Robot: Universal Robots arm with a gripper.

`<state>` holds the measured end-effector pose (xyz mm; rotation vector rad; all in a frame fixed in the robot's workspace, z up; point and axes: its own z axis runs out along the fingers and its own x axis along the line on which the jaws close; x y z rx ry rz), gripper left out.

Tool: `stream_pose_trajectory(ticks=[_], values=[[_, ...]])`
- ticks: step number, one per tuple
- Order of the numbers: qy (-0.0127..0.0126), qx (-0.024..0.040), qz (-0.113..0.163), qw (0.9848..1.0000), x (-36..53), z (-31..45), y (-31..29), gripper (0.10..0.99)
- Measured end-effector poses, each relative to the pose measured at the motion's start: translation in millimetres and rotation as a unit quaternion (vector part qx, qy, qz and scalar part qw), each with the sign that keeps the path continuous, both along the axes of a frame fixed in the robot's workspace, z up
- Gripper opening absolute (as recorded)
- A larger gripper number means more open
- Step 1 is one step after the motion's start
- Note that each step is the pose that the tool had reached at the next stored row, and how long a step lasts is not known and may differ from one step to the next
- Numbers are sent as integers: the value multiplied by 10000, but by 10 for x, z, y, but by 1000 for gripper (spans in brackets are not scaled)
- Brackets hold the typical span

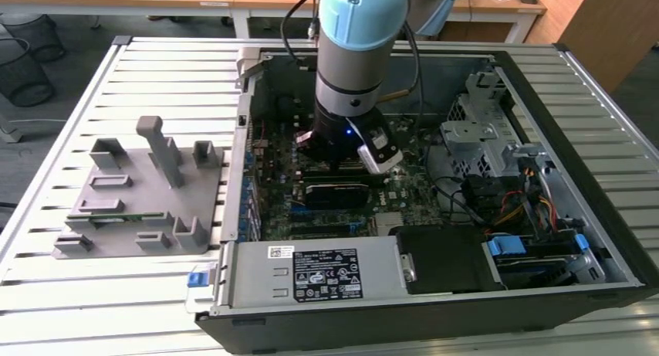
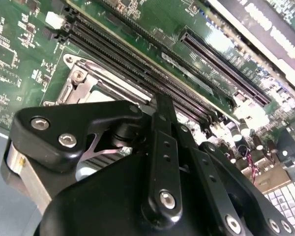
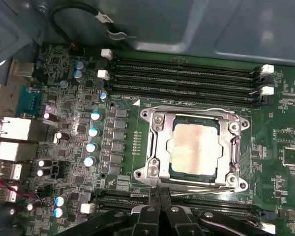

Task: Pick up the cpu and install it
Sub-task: 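Install the second cpu locking lever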

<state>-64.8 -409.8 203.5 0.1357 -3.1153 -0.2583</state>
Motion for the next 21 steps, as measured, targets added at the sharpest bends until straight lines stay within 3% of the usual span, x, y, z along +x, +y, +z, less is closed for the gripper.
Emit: stream_pose_trajectory(ticks=[8,12,21], values=[[-1,261,-1,9997,-12,-4,-105,106],[0,443,-1,9990,-31,-5,-129,106],[0,561,0,9984,-85,-37,-197,106]])
